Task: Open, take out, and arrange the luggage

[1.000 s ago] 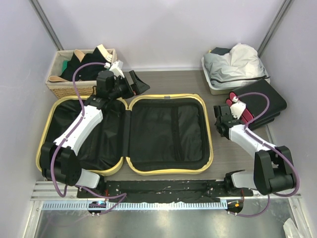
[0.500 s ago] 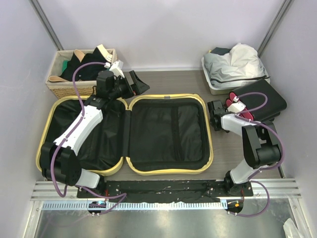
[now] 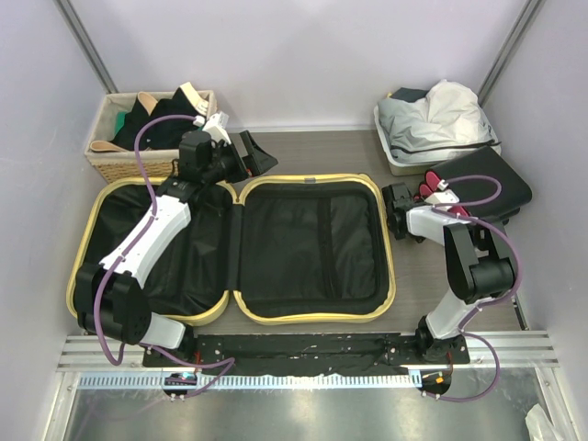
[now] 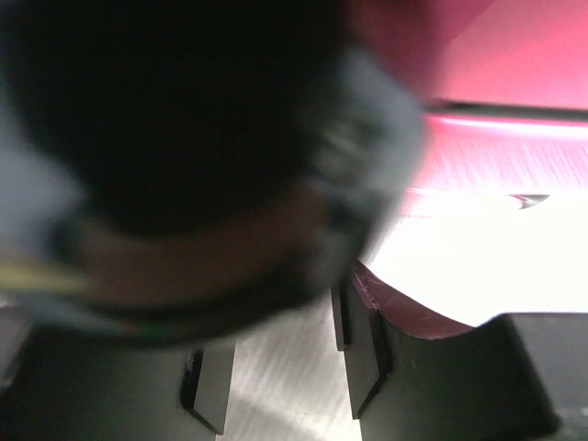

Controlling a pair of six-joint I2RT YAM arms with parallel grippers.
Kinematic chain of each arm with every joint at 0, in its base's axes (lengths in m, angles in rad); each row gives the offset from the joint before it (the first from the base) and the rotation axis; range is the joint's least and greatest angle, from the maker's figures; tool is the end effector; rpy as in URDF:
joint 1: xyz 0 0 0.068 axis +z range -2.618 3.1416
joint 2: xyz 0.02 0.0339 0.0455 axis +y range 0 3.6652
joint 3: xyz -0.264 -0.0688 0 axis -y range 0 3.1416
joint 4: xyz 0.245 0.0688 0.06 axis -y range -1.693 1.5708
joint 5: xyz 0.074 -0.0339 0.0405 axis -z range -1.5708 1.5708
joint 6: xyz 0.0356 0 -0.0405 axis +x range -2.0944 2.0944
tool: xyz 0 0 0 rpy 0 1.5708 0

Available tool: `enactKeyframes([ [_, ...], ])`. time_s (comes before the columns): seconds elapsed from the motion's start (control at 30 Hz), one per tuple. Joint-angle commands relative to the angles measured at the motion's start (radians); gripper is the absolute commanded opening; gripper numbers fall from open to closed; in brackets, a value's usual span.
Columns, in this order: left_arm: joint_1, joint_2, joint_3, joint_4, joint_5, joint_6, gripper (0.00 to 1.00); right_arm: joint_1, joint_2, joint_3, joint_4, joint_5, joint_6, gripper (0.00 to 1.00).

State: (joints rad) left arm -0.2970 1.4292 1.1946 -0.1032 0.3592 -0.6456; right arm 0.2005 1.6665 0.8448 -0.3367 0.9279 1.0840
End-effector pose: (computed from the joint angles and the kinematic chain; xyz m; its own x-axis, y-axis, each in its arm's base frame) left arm 0.3179 -0.1104 0.3407 -0.6088 -0.4027 -0.6835 0.2815 0.6959 -0.6607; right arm 0.2940 0.0307 0.1504 -0.2477 0.4904 -0.8356 0.8847 0.4660 0.0112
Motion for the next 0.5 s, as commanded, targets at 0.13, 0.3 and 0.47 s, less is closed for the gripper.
enactKeyframes([
  [0.13, -0.004, -0.024, 0.019, 0.036, 0.004, 0.014, 1.0, 0.004, 0.045, 0.096, -0.016, 0.114, 0.082, 0.42],
  [0.3, -0.004, -0.026, 0.02, 0.037, 0.006, 0.014, 1.0, 0.004, 0.058, 0.108, -0.065, 0.126, 0.136, 0.26],
  [0.47, -0.004, -0.026, 0.02, 0.039, 0.007, 0.009, 1.0, 0.051, 0.055, 0.123, -0.07, 0.161, 0.077, 0.04],
])
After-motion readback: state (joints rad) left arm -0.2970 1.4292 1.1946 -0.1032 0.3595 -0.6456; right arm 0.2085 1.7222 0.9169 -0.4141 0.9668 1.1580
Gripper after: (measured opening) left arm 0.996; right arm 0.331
